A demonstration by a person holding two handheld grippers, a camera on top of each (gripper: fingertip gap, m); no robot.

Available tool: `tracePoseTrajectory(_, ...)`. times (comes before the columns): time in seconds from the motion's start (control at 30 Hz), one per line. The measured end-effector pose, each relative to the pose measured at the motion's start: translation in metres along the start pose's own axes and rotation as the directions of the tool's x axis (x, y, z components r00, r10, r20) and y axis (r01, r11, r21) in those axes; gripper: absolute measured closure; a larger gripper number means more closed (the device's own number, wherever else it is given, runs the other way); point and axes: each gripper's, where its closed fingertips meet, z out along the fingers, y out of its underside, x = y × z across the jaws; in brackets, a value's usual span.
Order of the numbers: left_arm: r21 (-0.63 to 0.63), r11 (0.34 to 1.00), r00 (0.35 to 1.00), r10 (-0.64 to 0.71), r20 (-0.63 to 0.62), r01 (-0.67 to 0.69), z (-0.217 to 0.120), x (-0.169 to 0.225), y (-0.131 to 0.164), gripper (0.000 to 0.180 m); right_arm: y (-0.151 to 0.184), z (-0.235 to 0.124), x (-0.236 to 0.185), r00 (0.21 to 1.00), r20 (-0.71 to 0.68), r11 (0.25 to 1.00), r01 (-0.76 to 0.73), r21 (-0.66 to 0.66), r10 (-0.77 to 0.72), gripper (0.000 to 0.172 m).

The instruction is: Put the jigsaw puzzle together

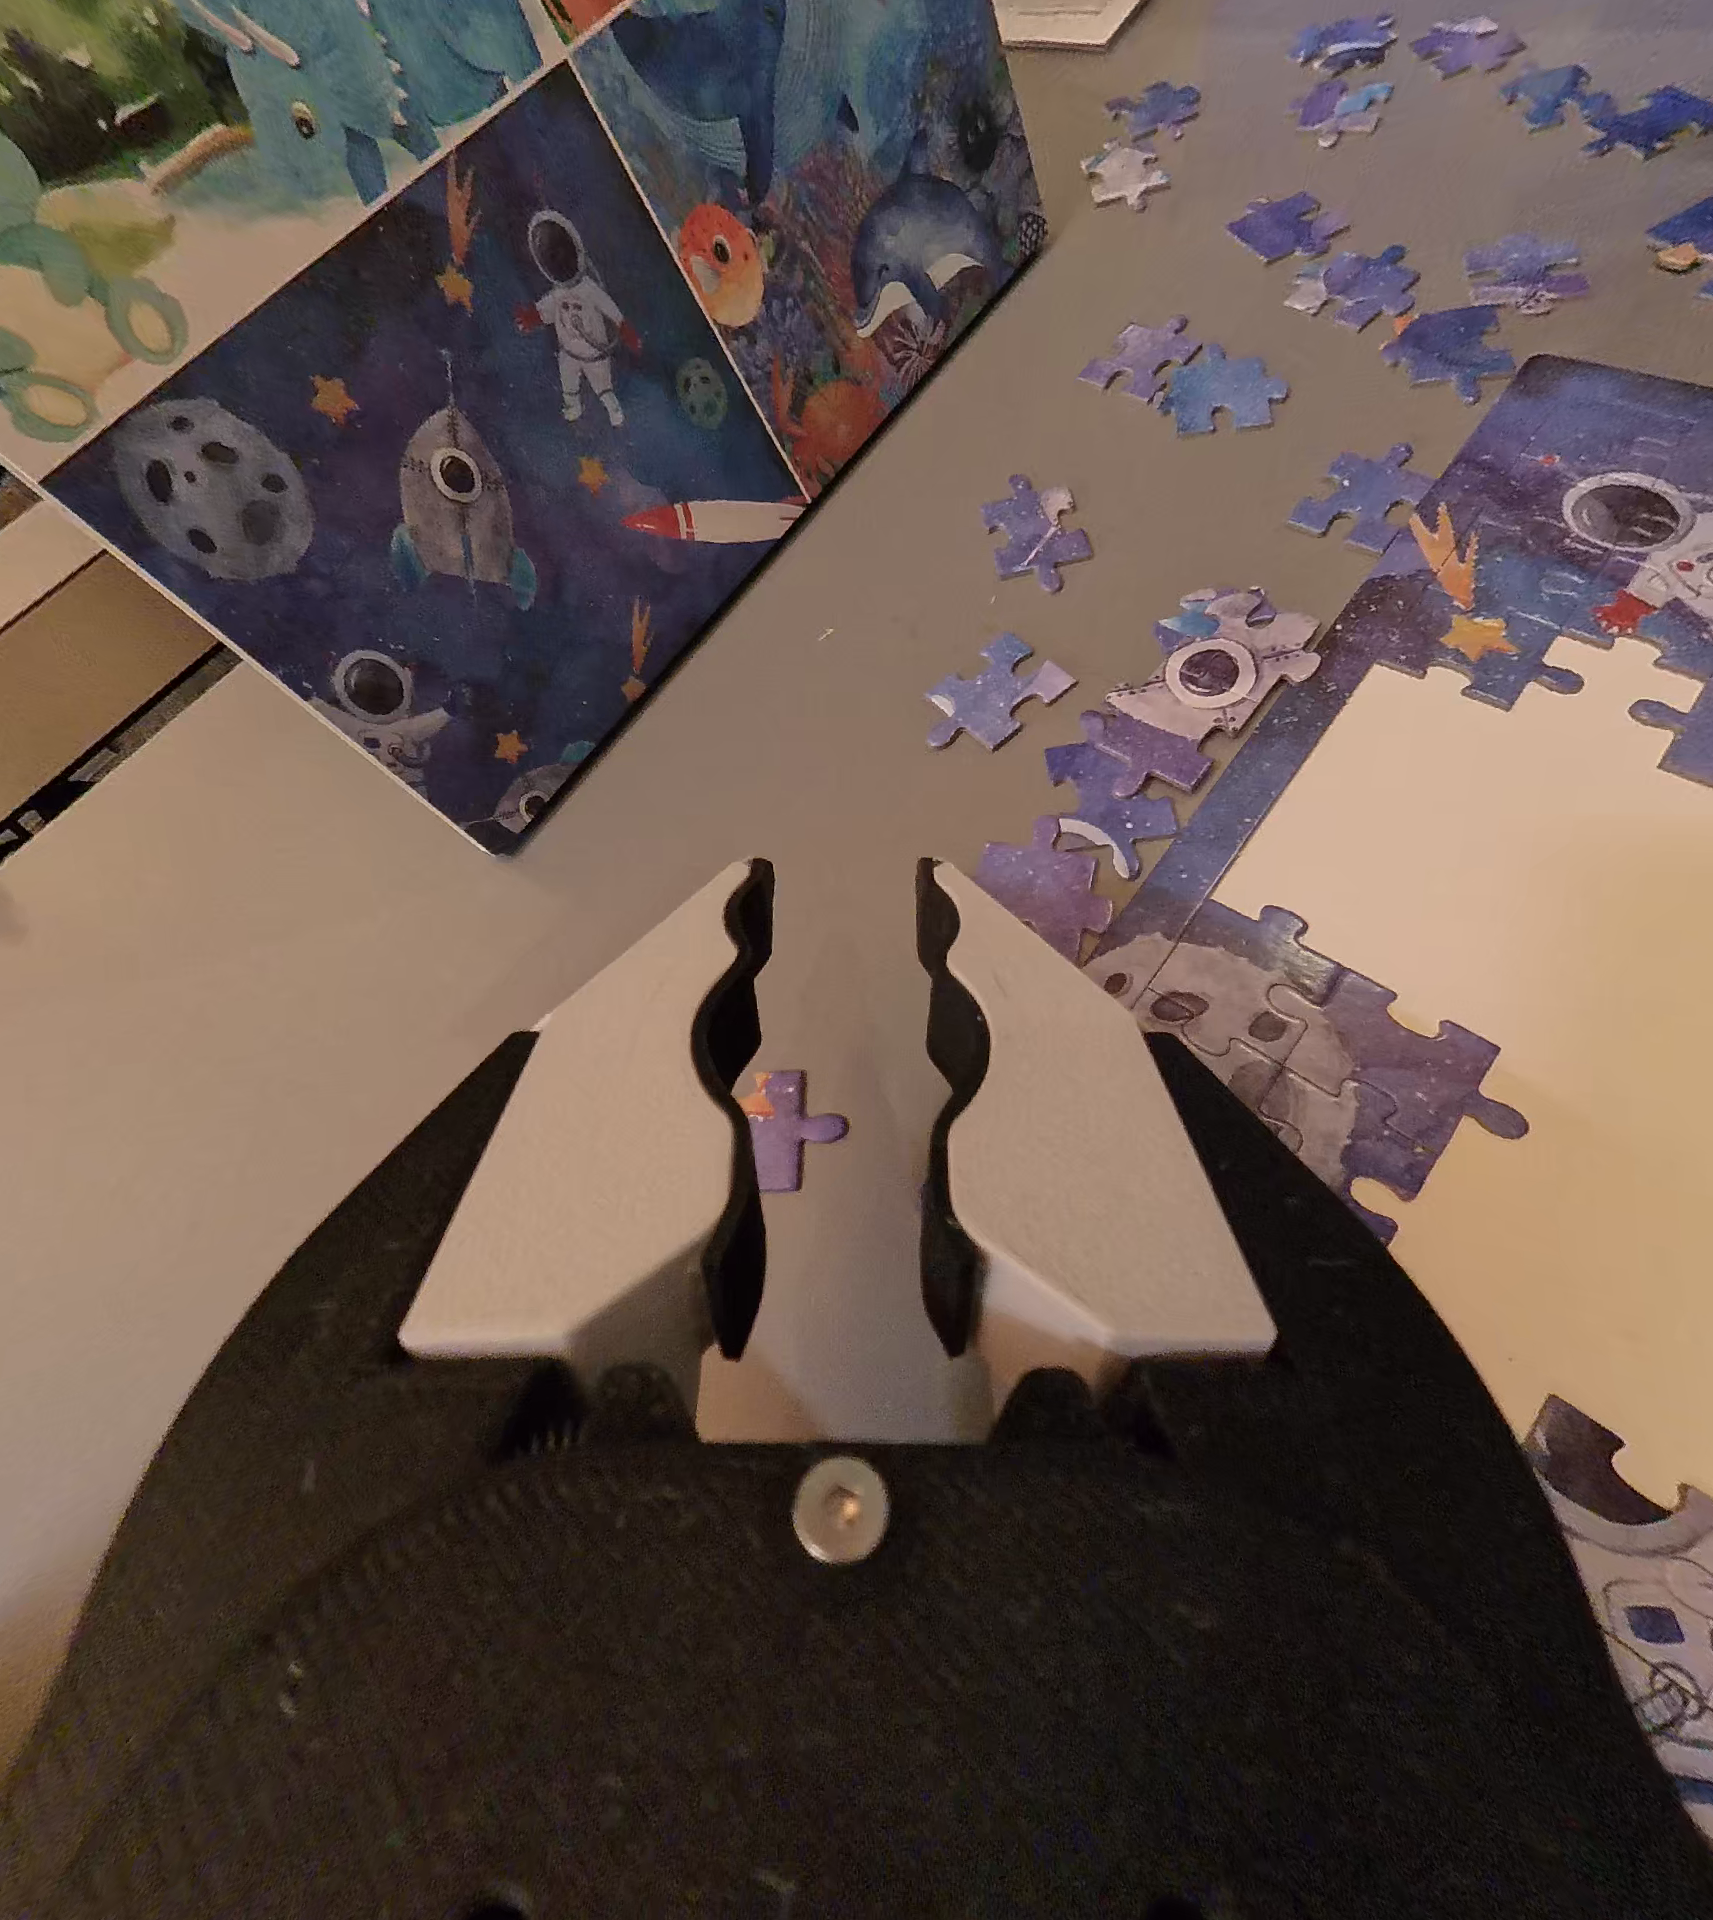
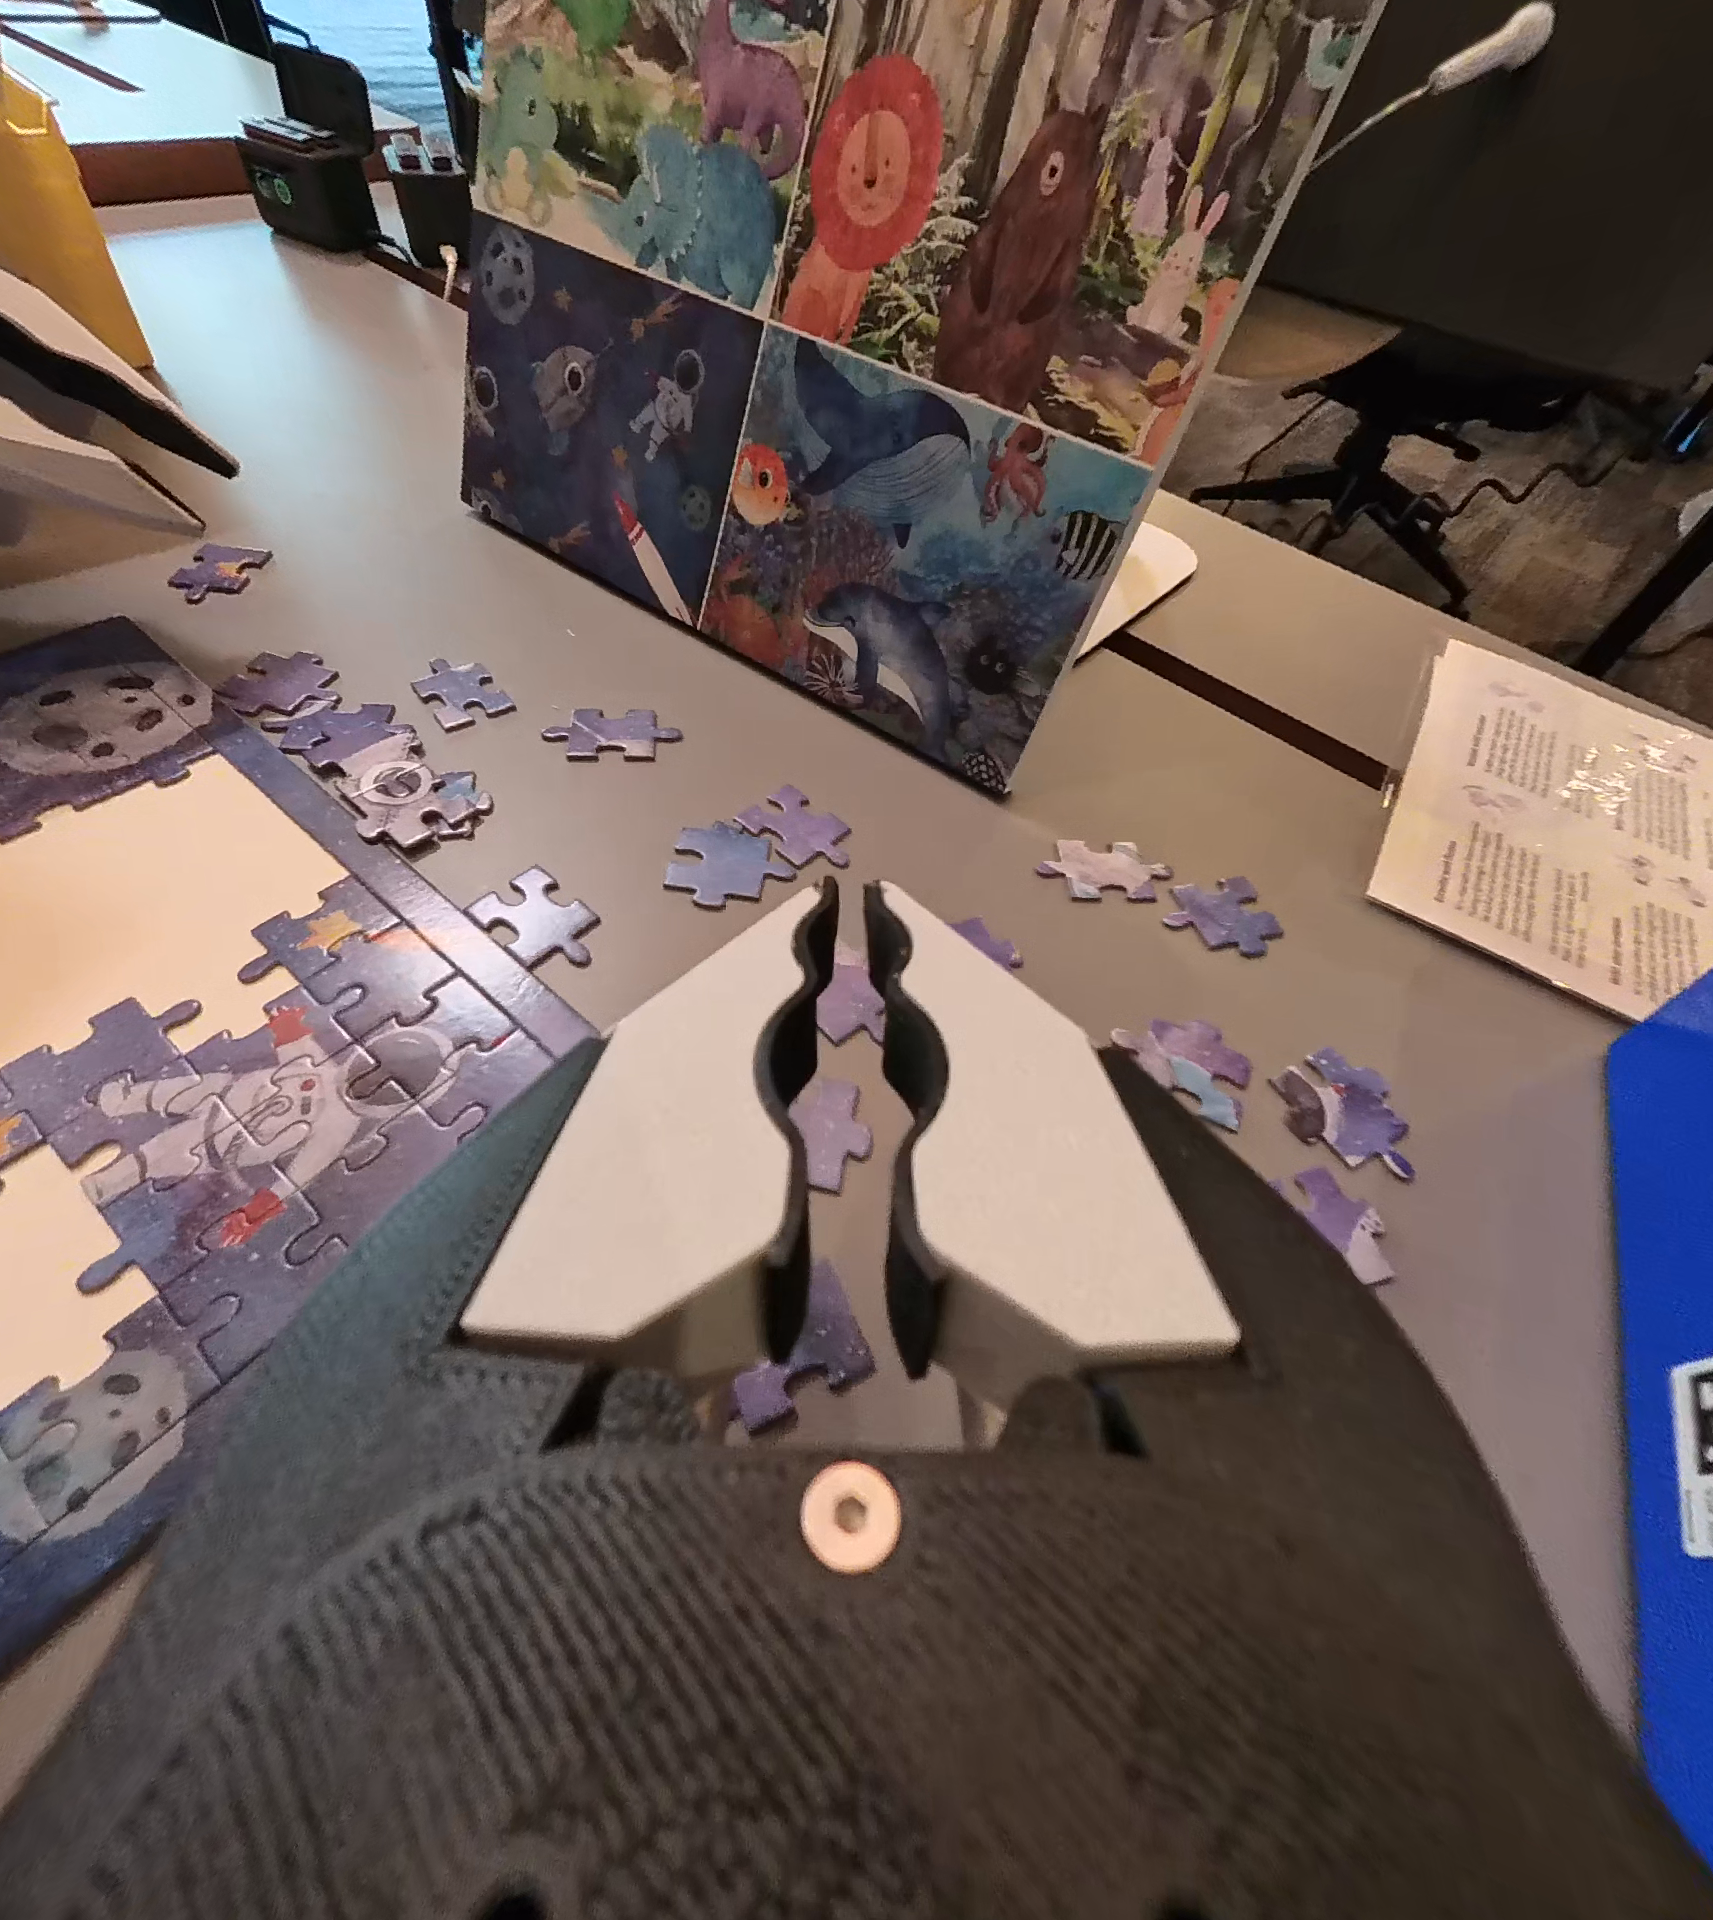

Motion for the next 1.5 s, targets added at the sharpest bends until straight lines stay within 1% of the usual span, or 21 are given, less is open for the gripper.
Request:
tracePoseTrajectory(0.1, 0.003, 1.000, 1.000, 0.001, 0.005, -0.001, 0.000, -0.001, 0.000, 0.153, -0.008, -0.009, 0.008, 0.999, -0.041, 1.000, 0.018, 0.024, -0.017, 0.166)
tracePoseTrajectory(0.23, 0.008, 1.000, 1.000, -0.002, 0.004, 0.002, 0.001, -0.001, 0.000, 0.153, -0.021, -0.029, 0.023, 0.996, -0.089, 0.995, -0.003, 0.096, 0.011, 0.166)
tracePoseTrajectory(0.3, 0.009, 1.000, 1.000, -0.001, 0.002, 0.001, 0.001, 0.000, 0.000, 0.153, -0.022, -0.036, 0.030, 0.994, -0.105, 0.992, -0.019, 0.122, 0.032, 0.167)
tracePoseTrajectory(0.4, 0.007, 1.000, 1.000, 0.002, 0.000, -0.002, 0.002, 0.001, 0.000, 0.153, -0.016, -0.039, 0.037, 0.993, -0.103, 0.992, -0.052, 0.116, 0.064, 0.166)
tracePoseTrajectory(0.53, 0.006, 1.000, 1.000, 0.007, -0.001, -0.007, 0.003, 0.002, 0.000, 0.153, -0.017, -0.042, 0.038, 0.992, -0.093, 0.988, -0.072, 0.137, 0.085, 0.167)
tracePoseTrajectory(0.67, 0.007, 1.000, 1.000, 0.005, 0.003, -0.005, 0.003, 0.001, 0.001, 0.153, -0.004, -0.046, 0.043, 0.987, -0.141, 0.993, -0.065, 0.099, 0.078, 0.166)
tracePoseTrajectory(0.73, 0.007, 1.000, 1.000, 0.002, 0.007, -0.002, 0.003, 0.000, 0.001, 0.153, 0.004, -0.051, 0.044, 0.984, -0.148, 0.991, -0.087, 0.097, 0.101, 0.166)
tracePoseTrajectory(0.87, 0.016, 1.000, 1.000, -0.011, 0.008, 0.010, 0.003, -0.002, 0.001, 0.153, 0.018, -0.065, 0.048, 0.975, -0.154, 0.983, -0.144, 0.117, 0.161, 0.166)
tracePoseTrajectory(1.0, 0.022, 0.999, 1.000, -0.024, 0.016, 0.024, 0.004, -0.005, 0.002, 0.153, 0.019, -0.077, 0.052, 0.968, -0.137, 0.968, -0.188, 0.166, 0.211, 0.165)
tracePoseTrajectory(1.17, 0.032, 0.998, 0.998, -0.054, 0.011, 0.054, 0.004, -0.008, 0.003, 0.153, 0.016, -0.078, 0.049, 0.970, -0.104, 0.962, -0.201, 0.183, 0.222, 0.162)
tracePoseTrajectory(1.4, 0.025, 0.998, 0.998, -0.059, 0.013, 0.059, 0.005, -0.009, 0.005, 0.153, 0.018, -0.072, 0.042, 0.977, -0.105, 0.974, -0.170, 0.148, 0.187, 0.162)
tracePoseTrajectory(1.5, 0.020, 0.998, 0.998, -0.058, 0.014, 0.058, 0.005, -0.009, 0.006, 0.153, 0.024, -0.066, 0.039, 0.978, -0.083, 0.976, -0.183, 0.115, 0.193, 0.160)
